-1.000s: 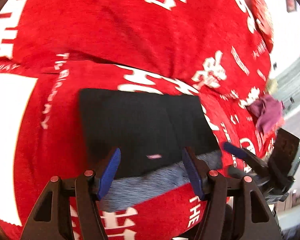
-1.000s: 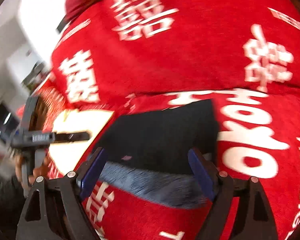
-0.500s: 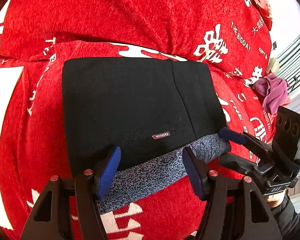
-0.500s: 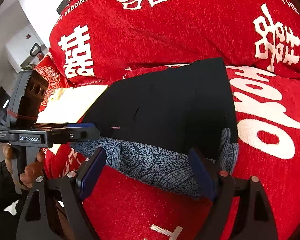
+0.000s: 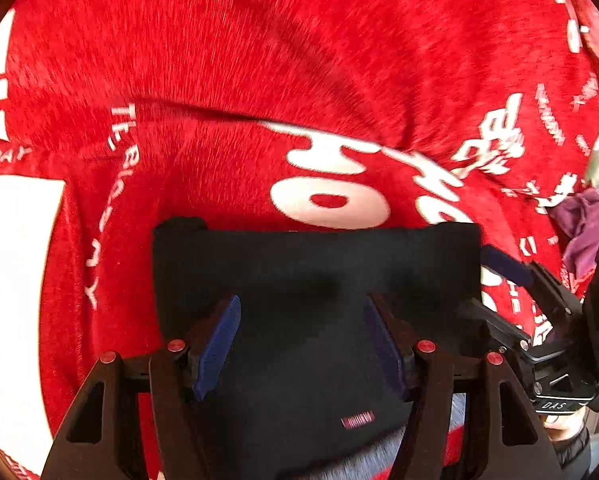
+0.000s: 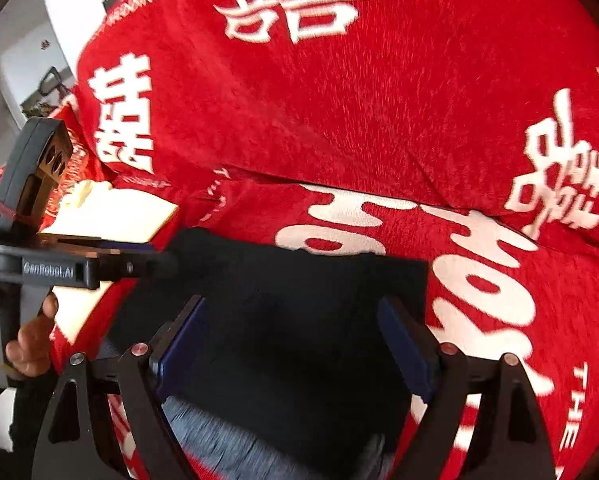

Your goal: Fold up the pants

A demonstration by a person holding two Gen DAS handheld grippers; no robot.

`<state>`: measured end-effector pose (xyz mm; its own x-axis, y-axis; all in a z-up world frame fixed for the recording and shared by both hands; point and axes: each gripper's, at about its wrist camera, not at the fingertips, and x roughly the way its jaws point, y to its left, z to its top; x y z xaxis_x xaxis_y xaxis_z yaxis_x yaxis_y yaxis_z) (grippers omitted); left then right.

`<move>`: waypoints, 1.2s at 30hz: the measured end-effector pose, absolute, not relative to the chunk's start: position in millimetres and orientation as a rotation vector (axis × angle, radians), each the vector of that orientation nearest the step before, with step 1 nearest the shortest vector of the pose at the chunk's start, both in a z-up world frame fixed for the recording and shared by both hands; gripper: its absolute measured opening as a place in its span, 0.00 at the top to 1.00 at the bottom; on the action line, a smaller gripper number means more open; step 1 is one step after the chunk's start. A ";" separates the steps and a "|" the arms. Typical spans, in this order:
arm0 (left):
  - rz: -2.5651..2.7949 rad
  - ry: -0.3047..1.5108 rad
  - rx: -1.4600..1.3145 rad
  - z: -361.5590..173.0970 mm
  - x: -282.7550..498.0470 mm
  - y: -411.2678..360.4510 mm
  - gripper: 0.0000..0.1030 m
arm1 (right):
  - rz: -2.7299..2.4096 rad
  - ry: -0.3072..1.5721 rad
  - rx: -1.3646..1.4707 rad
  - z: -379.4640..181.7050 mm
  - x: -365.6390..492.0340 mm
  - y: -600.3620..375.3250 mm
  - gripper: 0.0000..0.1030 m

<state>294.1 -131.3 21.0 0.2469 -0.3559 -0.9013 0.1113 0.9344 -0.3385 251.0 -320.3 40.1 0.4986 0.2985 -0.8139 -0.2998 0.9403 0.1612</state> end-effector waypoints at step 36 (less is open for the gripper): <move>-0.227 1.123 -0.065 32.1 152.1 -132.3 0.21 | 0.237 0.986 0.101 18.9 116.4 -324.7 0.04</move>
